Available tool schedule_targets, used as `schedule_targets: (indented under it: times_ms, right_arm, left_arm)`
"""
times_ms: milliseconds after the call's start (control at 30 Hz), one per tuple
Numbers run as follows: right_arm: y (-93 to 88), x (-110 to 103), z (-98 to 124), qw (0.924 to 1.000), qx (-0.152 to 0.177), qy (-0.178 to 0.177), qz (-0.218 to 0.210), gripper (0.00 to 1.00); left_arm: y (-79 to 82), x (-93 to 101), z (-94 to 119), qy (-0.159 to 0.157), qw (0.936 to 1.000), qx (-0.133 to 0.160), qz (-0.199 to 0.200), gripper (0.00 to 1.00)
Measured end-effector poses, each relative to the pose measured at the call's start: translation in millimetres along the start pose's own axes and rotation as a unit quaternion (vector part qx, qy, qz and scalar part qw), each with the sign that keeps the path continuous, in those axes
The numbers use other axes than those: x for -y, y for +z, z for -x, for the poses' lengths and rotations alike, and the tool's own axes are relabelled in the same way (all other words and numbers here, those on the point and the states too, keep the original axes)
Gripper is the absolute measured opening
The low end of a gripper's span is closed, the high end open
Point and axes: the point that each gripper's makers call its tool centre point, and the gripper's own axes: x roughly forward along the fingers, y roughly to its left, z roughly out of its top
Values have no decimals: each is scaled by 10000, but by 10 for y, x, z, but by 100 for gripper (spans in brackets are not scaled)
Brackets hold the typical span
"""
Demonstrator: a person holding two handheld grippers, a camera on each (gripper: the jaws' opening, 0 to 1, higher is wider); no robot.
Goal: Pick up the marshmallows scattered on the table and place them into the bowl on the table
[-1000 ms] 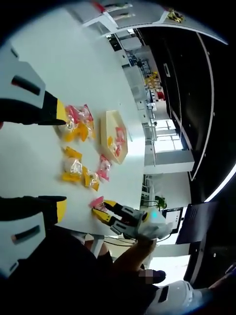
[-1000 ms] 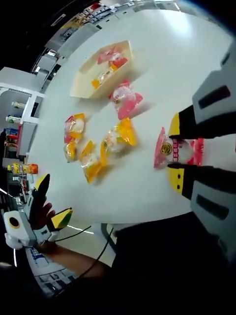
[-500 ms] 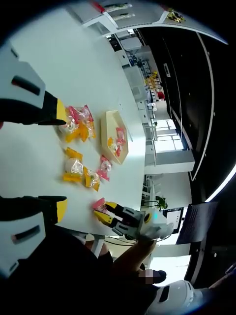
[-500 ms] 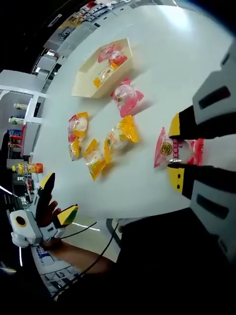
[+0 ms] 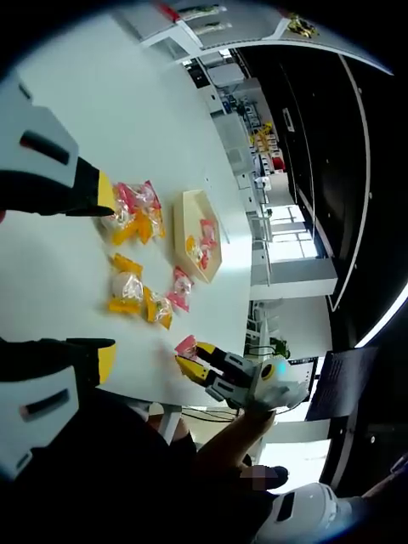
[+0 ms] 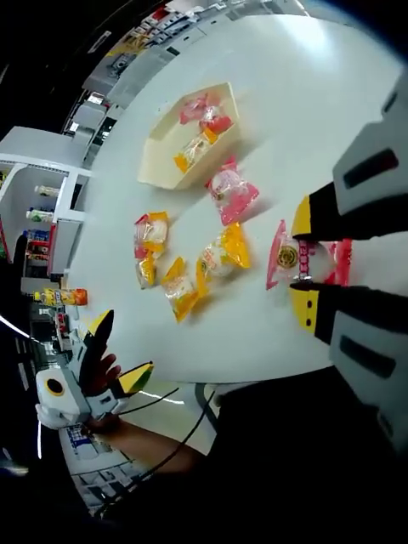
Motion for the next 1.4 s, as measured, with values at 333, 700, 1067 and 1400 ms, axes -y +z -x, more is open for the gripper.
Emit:
schedule_targets:
  times_ms: [333, 700, 1067, 1400]
  right_arm:
    - [198, 323, 75, 9988, 370, -308, -49, 19]
    - [492, 731, 77, 9950, 815, -566, -136, 19]
    - [698, 1070, -1, 9910, 1079, -754, -247, 19]
    - [988, 1419, -51, 9768, 1778, -1099, -458, 19]
  left_arm:
    - [-16, 18, -12, -27, 10000, -26, 7, 57]
    - [13, 32, -44, -68, 10000, -17, -16, 57]
    - [5, 26, -39, -48, 10000, -22, 15, 57]
    - [-22, 24, -36, -66, 10000, -51, 25, 57]
